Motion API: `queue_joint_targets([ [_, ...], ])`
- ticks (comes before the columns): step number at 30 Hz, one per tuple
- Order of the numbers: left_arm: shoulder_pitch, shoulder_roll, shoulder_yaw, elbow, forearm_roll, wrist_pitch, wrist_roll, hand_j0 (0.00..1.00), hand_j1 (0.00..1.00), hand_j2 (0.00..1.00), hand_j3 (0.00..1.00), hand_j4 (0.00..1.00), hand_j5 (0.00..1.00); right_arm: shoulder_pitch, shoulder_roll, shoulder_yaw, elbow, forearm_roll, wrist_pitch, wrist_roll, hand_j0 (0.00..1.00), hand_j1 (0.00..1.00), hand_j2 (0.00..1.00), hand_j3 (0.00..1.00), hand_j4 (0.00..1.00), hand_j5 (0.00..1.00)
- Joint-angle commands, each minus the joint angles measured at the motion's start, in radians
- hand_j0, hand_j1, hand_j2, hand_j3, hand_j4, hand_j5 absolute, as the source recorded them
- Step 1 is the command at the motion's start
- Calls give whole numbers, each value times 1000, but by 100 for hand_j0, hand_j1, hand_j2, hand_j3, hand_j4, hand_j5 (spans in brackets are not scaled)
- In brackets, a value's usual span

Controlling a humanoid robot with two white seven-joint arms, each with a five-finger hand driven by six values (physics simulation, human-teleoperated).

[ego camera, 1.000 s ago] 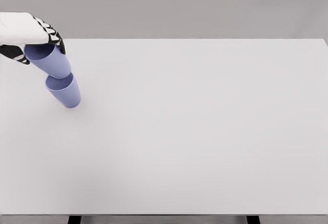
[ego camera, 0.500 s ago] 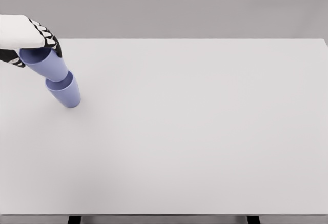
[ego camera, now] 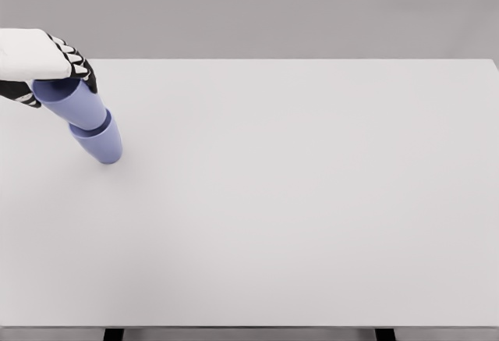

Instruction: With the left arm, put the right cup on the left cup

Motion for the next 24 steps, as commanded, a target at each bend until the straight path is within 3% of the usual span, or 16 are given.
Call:
queue_joint_targets([
  [1, 0, 0, 2, 4, 2, 2, 0, 69, 69, 69, 69, 69, 69, 0, 0, 0, 0, 0, 0, 0, 100, 100, 100, 100, 100, 100],
  [24, 9, -12, -26, 29, -7, 5, 0, 69, 69, 69, 69, 69, 69, 0, 0, 0, -1, 0, 0, 0, 100, 100, 100, 100, 100, 100],
])
